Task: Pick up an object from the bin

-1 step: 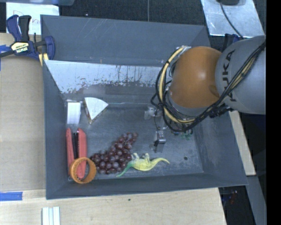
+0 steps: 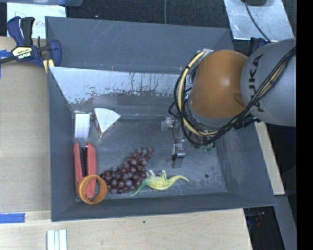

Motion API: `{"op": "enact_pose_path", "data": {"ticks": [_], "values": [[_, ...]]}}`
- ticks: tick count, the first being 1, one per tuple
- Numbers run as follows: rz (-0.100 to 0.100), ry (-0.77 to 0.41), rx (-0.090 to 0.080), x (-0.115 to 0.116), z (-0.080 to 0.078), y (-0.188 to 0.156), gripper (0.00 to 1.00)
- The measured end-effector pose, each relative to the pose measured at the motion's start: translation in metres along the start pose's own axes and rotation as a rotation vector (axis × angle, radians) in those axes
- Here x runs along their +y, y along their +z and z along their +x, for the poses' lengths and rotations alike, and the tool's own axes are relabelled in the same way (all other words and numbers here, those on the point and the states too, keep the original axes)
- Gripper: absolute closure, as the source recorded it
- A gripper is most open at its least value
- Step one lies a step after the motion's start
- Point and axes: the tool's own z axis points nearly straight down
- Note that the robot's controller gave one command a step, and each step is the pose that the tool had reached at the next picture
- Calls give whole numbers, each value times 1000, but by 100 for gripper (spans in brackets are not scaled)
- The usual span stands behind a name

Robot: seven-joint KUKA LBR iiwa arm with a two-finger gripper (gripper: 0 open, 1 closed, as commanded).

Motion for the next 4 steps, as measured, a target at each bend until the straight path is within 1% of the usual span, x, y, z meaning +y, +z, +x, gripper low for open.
{"op": "enact_pose_path", "data": {"ticks": [1, 2, 3, 4], "values": [[2, -152, -7, 42, 0, 37, 0], [0, -319, 0, 96, -4, 25, 0], [-1, -477, -2, 133, 10, 44, 0], [0, -565, -11, 106, 11, 80, 0]]}}
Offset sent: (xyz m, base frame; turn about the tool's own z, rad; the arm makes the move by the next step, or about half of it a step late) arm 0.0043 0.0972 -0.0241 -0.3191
